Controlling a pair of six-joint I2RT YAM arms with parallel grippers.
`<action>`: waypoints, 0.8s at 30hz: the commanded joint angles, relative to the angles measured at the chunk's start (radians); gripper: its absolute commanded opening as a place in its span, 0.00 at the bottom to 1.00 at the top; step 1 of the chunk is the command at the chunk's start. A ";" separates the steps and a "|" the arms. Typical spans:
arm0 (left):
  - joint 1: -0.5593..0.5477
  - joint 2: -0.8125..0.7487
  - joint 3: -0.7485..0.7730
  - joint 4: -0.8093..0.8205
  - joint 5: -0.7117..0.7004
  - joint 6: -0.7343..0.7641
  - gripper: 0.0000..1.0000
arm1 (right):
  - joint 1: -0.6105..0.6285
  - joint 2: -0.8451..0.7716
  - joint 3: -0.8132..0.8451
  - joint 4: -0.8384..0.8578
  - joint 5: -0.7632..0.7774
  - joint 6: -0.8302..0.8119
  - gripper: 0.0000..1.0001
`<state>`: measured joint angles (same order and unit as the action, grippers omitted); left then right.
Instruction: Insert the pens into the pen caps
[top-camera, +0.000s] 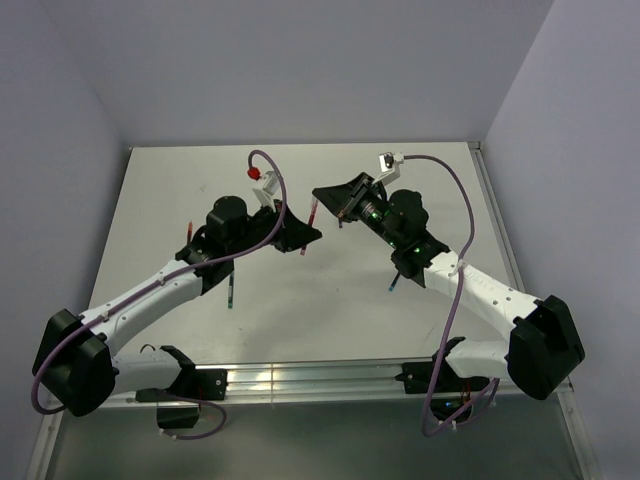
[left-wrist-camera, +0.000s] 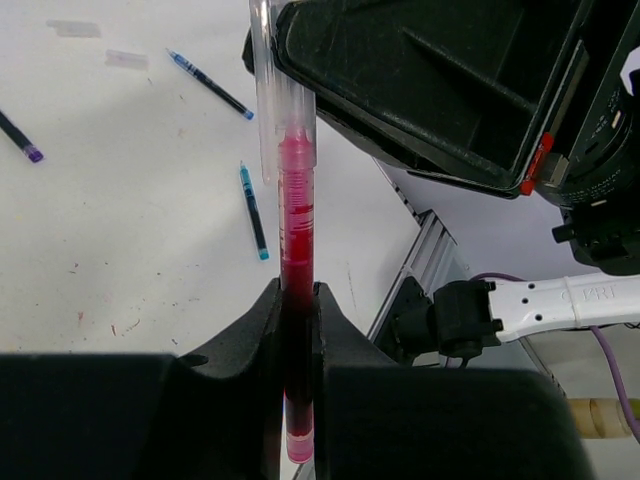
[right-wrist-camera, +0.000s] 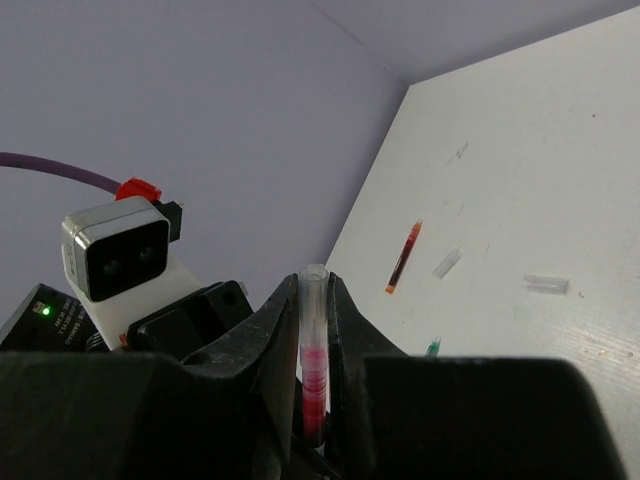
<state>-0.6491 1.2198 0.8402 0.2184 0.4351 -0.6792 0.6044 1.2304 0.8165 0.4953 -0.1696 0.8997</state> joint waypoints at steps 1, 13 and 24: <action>0.006 -0.023 0.007 0.088 -0.022 -0.019 0.00 | 0.026 -0.026 -0.002 0.006 -0.025 -0.013 0.00; 0.014 -0.029 0.019 0.050 -0.044 -0.002 0.00 | 0.061 0.006 0.036 0.002 -0.111 -0.096 0.00; 0.025 -0.062 0.037 -0.017 -0.153 0.056 0.00 | 0.071 0.044 0.033 0.032 -0.229 -0.047 0.00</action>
<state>-0.6460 1.1809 0.8375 0.1501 0.3988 -0.6632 0.6258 1.2518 0.8265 0.5282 -0.2153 0.8261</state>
